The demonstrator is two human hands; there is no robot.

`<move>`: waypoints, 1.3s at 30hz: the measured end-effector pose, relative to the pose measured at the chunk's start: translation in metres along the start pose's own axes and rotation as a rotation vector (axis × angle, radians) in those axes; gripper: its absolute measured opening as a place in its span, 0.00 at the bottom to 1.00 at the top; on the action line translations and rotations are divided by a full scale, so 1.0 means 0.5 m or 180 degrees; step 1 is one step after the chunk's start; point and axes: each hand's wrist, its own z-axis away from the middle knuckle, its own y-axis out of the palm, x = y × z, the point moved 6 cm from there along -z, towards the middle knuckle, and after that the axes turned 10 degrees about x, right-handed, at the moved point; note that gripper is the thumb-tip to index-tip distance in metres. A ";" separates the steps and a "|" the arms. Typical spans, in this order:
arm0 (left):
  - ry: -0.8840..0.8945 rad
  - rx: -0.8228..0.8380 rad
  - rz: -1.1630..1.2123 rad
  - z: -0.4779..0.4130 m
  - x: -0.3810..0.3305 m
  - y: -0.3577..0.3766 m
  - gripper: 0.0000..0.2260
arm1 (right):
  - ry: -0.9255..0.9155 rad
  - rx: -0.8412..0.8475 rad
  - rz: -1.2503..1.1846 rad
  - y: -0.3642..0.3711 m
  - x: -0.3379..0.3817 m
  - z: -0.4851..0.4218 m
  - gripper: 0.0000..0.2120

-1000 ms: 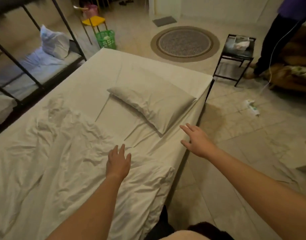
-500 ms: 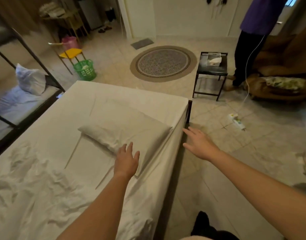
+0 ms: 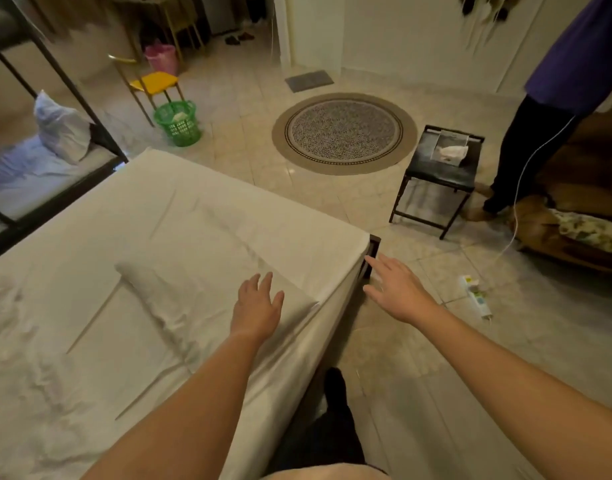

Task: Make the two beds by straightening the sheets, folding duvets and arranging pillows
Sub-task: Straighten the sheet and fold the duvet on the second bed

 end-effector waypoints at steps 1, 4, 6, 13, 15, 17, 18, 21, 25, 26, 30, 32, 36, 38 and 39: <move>-0.0018 -0.0011 0.0018 -0.042 -0.015 -0.001 0.28 | -0.0020 0.0009 0.0027 -0.017 -0.013 -0.040 0.33; -0.0106 -0.0020 0.0100 -0.169 -0.053 -0.011 0.28 | -0.0093 -0.0005 0.0104 -0.069 -0.050 -0.168 0.33; -0.0177 0.0032 0.0108 -0.245 -0.080 -0.022 0.28 | -0.0119 0.0045 0.0102 -0.105 -0.070 -0.248 0.33; -0.0407 0.0035 0.0167 -0.480 -0.161 -0.090 0.28 | -0.0230 0.0301 0.0070 -0.246 -0.125 -0.501 0.33; -0.0439 -0.0060 0.0184 -0.539 -0.183 -0.111 0.28 | -0.0283 0.0352 0.0120 -0.280 -0.140 -0.574 0.32; -0.0538 -0.0139 0.0262 -0.591 -0.203 -0.128 0.28 | -0.0350 0.0436 0.0210 -0.312 -0.155 -0.647 0.32; -0.0610 -0.0180 0.0292 -0.615 -0.212 -0.133 0.28 | -0.0402 0.0463 0.0250 -0.326 -0.162 -0.684 0.32; -0.0853 -0.0336 0.0424 -0.678 -0.240 -0.140 0.28 | -0.0660 0.0548 0.0421 -0.368 -0.183 -0.795 0.32; -0.1238 -0.0634 0.0588 -0.751 -0.286 -0.148 0.28 | -0.1054 0.0642 0.0774 -0.436 -0.204 -0.936 0.32; -0.1360 -0.0699 0.0670 -0.765 -0.300 -0.146 0.28 | -0.1165 0.0684 0.0849 -0.455 -0.208 -0.966 0.32; -0.1742 -0.0888 0.1034 -0.820 -0.379 -0.129 0.28 | -0.1568 0.0772 0.1071 -0.533 -0.219 -1.067 0.32; -0.1826 -0.0944 0.1136 -0.854 -0.420 -0.125 0.28 | -0.1743 0.0815 0.1175 -0.563 -0.222 -1.117 0.33; -0.1996 -0.1043 0.1273 -0.914 -0.463 -0.126 0.28 | -0.2014 0.0880 0.1279 -0.599 -0.218 -1.203 0.33; -0.2137 -0.1070 0.1331 -0.942 -0.464 -0.124 0.28 | -0.2158 0.0930 0.1317 -0.608 -0.211 -1.248 0.32; -0.2195 -0.1083 0.1359 -0.954 -0.461 -0.123 0.28 | -0.2206 0.0959 0.1341 -0.610 -0.206 -1.271 0.32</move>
